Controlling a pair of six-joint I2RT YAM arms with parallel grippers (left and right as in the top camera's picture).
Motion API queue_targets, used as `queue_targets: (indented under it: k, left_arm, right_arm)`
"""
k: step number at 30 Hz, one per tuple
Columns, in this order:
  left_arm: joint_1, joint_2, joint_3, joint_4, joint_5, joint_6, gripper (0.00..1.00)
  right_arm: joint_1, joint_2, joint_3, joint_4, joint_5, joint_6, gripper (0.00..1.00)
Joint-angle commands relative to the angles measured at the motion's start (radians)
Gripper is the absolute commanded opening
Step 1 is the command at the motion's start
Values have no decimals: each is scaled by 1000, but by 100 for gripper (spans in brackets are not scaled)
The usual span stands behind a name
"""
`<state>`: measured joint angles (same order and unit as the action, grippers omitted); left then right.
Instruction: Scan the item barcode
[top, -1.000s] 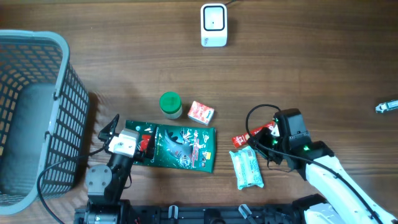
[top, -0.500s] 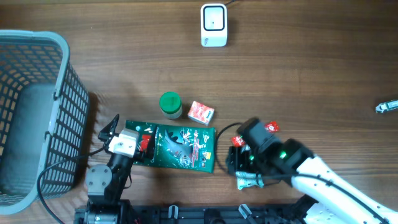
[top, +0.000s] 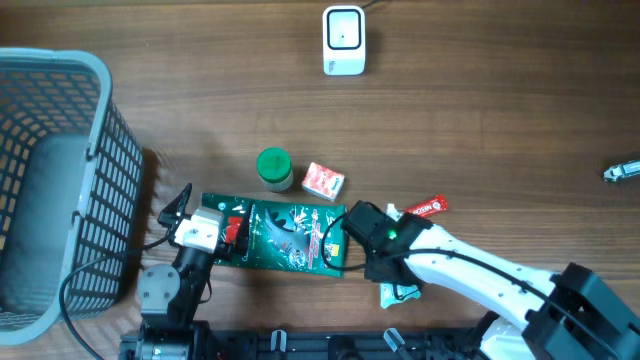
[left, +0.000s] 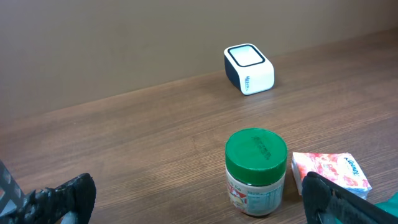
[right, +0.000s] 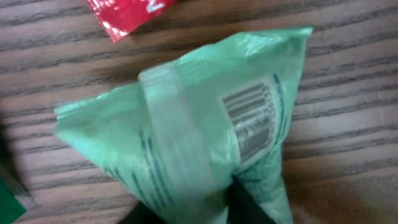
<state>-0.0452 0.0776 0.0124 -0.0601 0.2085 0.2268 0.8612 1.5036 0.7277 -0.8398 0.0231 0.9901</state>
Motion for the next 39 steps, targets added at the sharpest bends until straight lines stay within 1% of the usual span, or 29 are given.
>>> queue_targets:
  k: [1, 3, 5, 6, 7, 8, 9, 10, 12, 15, 16, 18, 19, 20, 21, 23, 27, 28, 29, 30, 32, 33, 34, 35, 36, 39]
  left_arm:
    - [-5, -5, -2, -5, 16, -6, 100]
    - [-5, -5, -2, -5, 16, -6, 100]
    - [-5, -5, -2, -5, 16, -6, 100]
    - [-5, -5, -2, -5, 16, -6, 100]
    - [-5, -5, -2, -5, 16, -6, 100]
    - [-5, -5, -2, -5, 16, -6, 100]
    - [-5, -5, -2, -5, 16, -6, 100]
    - [-5, -5, -2, -5, 16, -6, 100]
    - [-5, -5, -2, -5, 16, -6, 100]
    - [-5, -5, -2, -5, 16, -6, 100]
    - [-5, -5, -2, -5, 16, -6, 100]
    - [-5, -5, -2, -5, 16, -6, 100]
    - [-5, -5, -2, -5, 15, -6, 100]
    - [-5, -5, -2, -5, 16, -6, 100]
    - [-5, -5, -2, -5, 16, -6, 100]
    - [-5, -5, -2, -5, 16, -6, 100]
    - [-5, -5, -2, -5, 16, -6, 100]
    - [-5, -5, -2, -5, 16, -6, 100]
    - [-5, -5, -2, -5, 16, -6, 100]
    - [-5, -5, -2, -5, 16, -6, 100]
    - [-5, -5, -2, -5, 16, -6, 100]
    - [-5, -5, -2, -5, 16, -6, 100]
    - [-5, -5, -2, -5, 16, -6, 100]
    - [-5, -5, -2, -5, 16, -6, 100]
    - [-5, -5, -2, -5, 16, -6, 100]
    - [-5, -5, -2, -5, 16, -6, 100]
  right_arm:
    - [5, 58, -16, 32, -101, 60, 4]
    - [2, 53, 37, -18, -89, 53, 4]
    - [2, 47, 153, -117, -35, -2, 4]
    - [2, 47, 224, -153, -10, -87, 5]
    - [2, 47, 286, -161, -7, -216, 7]
    - [2, 47, 328, -156, 9, -312, 7]
    - [2, 47, 353, -119, 129, -426, 7]
    - [2, 49, 351, -103, 224, -445, 7]
    - [2, 53, 351, -92, 342, -445, 8]
    - [2, 55, 350, -69, 426, -445, 13]
    - [2, 55, 350, -59, 431, -454, 26]
    - [2, 54, 352, -28, 434, -531, 70]
    - [2, 54, 362, -35, 433, -542, 91]
    - [2, 54, 374, -47, 426, -525, 100]
    - [1, 54, 394, -63, 416, -459, 100]
    - [-15, 49, 421, -74, 335, -266, 100]
    - [-85, 45, 393, -73, 58, 281, 99]
    - [-89, 45, 376, -73, 39, 333, 100]
    - [-89, 45, 364, -73, 54, 318, 100]
    - [-88, 45, 357, -72, 93, 208, 100]
    - [-85, 45, 357, -46, 156, -149, 100]
    - [-85, 45, 357, -34, 167, -280, 100]
    - [-86, 45, 357, -22, 196, -493, 100]
    - [-85, 45, 357, -21, 225, -592, 100]
    - [-86, 45, 357, -24, 261, -637, 100]
    - [-85, 45, 357, -79, 439, -650, 100]
